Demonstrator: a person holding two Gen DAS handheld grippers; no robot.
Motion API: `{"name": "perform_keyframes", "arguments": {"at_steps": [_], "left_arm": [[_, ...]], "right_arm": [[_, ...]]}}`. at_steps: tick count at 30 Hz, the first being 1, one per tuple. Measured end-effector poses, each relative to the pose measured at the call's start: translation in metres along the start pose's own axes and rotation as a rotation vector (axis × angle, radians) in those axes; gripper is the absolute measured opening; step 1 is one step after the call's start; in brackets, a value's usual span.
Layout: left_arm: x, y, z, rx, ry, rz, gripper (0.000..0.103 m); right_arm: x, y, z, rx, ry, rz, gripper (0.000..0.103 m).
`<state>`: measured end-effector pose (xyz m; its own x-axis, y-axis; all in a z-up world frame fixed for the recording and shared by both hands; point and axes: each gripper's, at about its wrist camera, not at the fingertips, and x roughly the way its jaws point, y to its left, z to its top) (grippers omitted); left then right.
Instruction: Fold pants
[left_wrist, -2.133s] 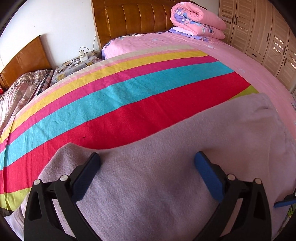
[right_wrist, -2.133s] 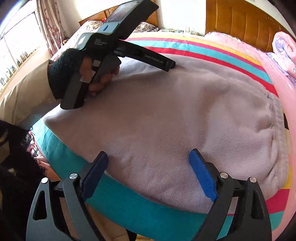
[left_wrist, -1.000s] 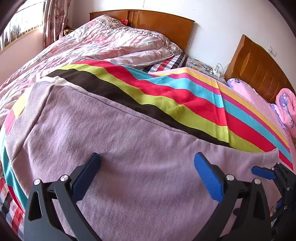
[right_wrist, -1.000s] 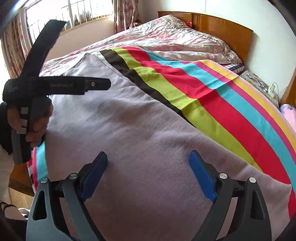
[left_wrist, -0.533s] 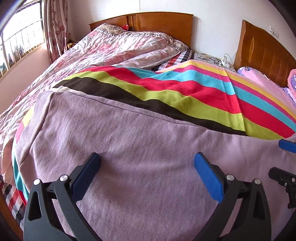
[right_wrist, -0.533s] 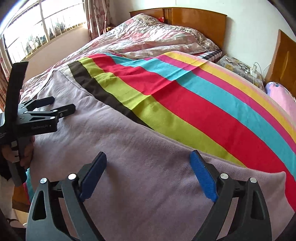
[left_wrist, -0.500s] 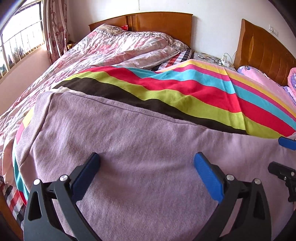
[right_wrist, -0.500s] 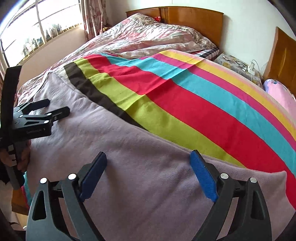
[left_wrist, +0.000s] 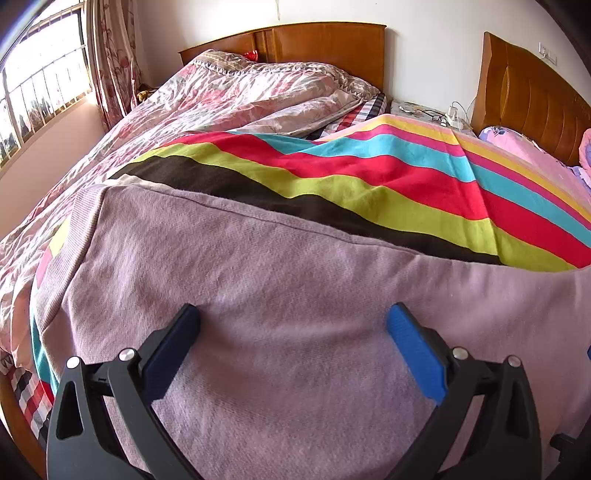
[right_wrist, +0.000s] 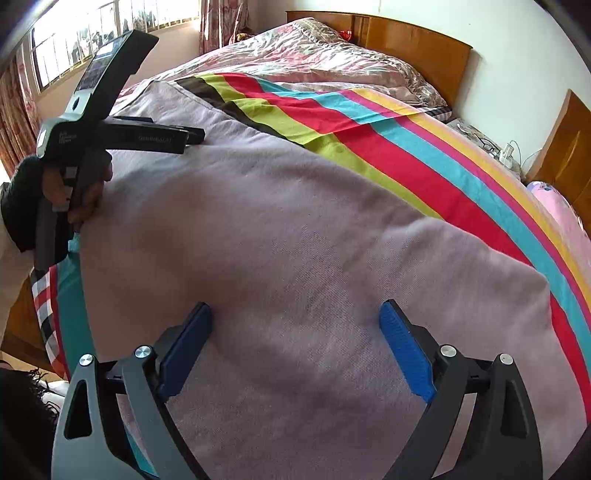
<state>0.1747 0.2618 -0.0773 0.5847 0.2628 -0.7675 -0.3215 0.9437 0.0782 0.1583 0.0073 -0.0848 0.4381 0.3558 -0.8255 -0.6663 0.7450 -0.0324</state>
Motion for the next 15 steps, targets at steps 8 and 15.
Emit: {"name": "perform_keyframes", "arguments": {"at_steps": [8, 15], "left_arm": [[-0.008, 0.005, -0.002, -0.026, -0.02, -0.029, 0.102], [-0.084, 0.08, -0.029, -0.356, -0.156, -0.385, 0.101]], "right_arm": [[-0.013, 0.011, -0.02, -0.036, 0.009, 0.016, 0.089], [-0.014, -0.003, -0.031, 0.012, -0.006, 0.022, 0.09]]}}
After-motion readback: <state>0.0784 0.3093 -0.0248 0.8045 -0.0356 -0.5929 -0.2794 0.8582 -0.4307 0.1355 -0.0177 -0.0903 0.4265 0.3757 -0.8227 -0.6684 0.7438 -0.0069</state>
